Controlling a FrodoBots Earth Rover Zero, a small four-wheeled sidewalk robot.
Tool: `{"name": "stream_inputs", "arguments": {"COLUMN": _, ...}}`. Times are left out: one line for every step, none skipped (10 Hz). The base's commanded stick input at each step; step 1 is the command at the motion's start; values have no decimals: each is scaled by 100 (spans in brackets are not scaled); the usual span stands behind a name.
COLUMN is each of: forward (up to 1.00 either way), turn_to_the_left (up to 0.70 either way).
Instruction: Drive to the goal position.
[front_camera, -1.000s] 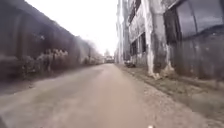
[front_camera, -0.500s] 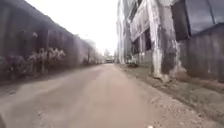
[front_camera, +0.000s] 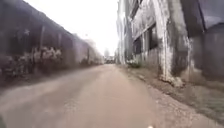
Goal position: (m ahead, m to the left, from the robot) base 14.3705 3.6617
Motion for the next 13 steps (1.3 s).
{"name": "stream_inputs", "arguments": {"forward": 100, "turn_to_the_left": 0}}
{"name": "stream_inputs", "arguments": {"forward": 100, "turn_to_the_left": 0}}
{"name": "stream_inputs", "arguments": {"forward": 100, "turn_to_the_left": 0}}
{"name": "stream_inputs", "arguments": {"forward": 100, "turn_to_the_left": 0}}
{"name": "stream_inputs", "arguments": {"forward": 100, "turn_to_the_left": 0}}
{"name": "stream_inputs", "arguments": {"forward": 100, "turn_to_the_left": 0}}
{"name": "stream_inputs", "arguments": {"forward": 100, "turn_to_the_left": 0}}
{"name": "stream_inputs", "arguments": {"forward": 100, "turn_to_the_left": 0}}
{"name": "stream_inputs", "arguments": {"forward": 100, "turn_to_the_left": 0}}
{"name": "stream_inputs", "arguments": {"forward": 100, "turn_to_the_left": 0}}
{"name": "stream_inputs", "arguments": {"forward": 100, "turn_to_the_left": 0}}
{"name": "stream_inputs", "arguments": {"forward": 100, "turn_to_the_left": 0}}
{"name": "stream_inputs", "arguments": {"forward": 100, "turn_to_the_left": 0}}
